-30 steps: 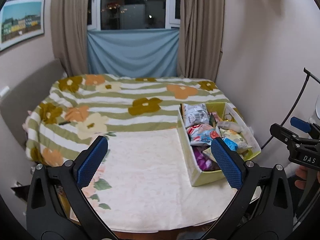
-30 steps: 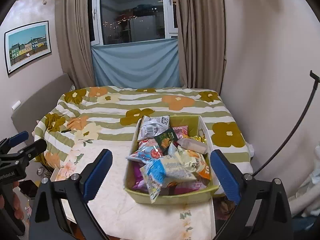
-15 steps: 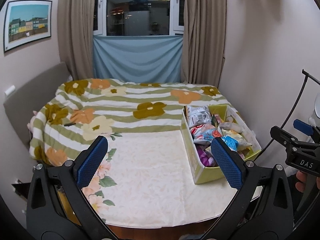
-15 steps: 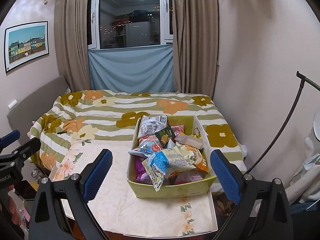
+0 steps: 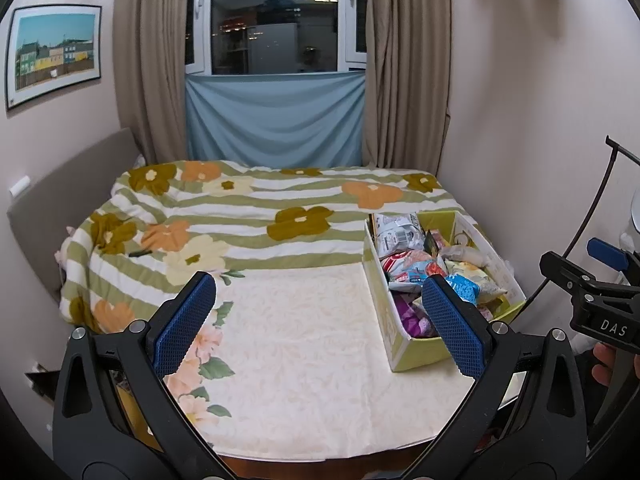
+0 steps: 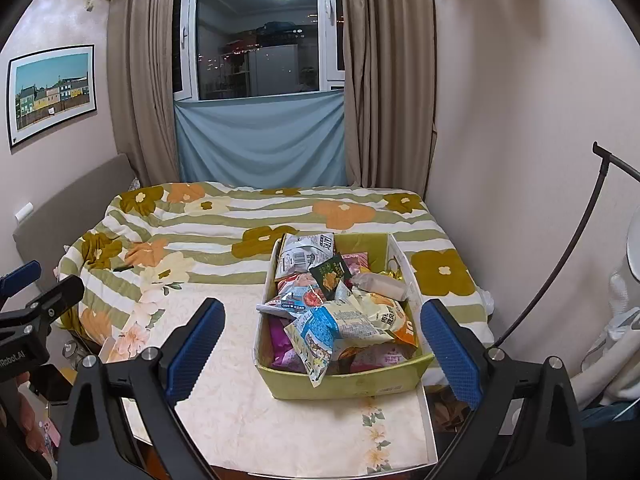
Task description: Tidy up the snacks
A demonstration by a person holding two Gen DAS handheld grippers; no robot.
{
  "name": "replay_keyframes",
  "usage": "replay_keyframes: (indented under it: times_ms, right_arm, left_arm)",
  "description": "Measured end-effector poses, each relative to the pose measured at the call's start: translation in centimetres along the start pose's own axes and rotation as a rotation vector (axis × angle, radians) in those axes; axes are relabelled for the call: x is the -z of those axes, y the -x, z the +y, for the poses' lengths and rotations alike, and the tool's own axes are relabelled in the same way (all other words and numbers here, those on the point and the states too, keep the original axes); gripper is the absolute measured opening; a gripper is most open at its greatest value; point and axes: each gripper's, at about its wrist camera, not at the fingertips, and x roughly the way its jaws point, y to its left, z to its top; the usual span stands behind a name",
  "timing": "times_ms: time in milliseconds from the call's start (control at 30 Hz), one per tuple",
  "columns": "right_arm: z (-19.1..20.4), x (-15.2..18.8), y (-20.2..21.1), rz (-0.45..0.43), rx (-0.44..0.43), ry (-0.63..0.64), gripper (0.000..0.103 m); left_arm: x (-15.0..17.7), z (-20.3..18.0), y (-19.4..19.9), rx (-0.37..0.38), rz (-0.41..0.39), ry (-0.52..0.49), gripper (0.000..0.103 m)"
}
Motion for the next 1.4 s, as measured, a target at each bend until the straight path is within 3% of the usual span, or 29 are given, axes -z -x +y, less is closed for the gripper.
replay_keyframes:
  times_ms: [1400]
  right_arm:
    - [0.3, -0.3, -0.9, 0.004, 0.02, -0.036, 0.098]
  left_arm:
    - [-0.3, -0.5, -1.4, 0.037, -0.021, -0.018, 0.102]
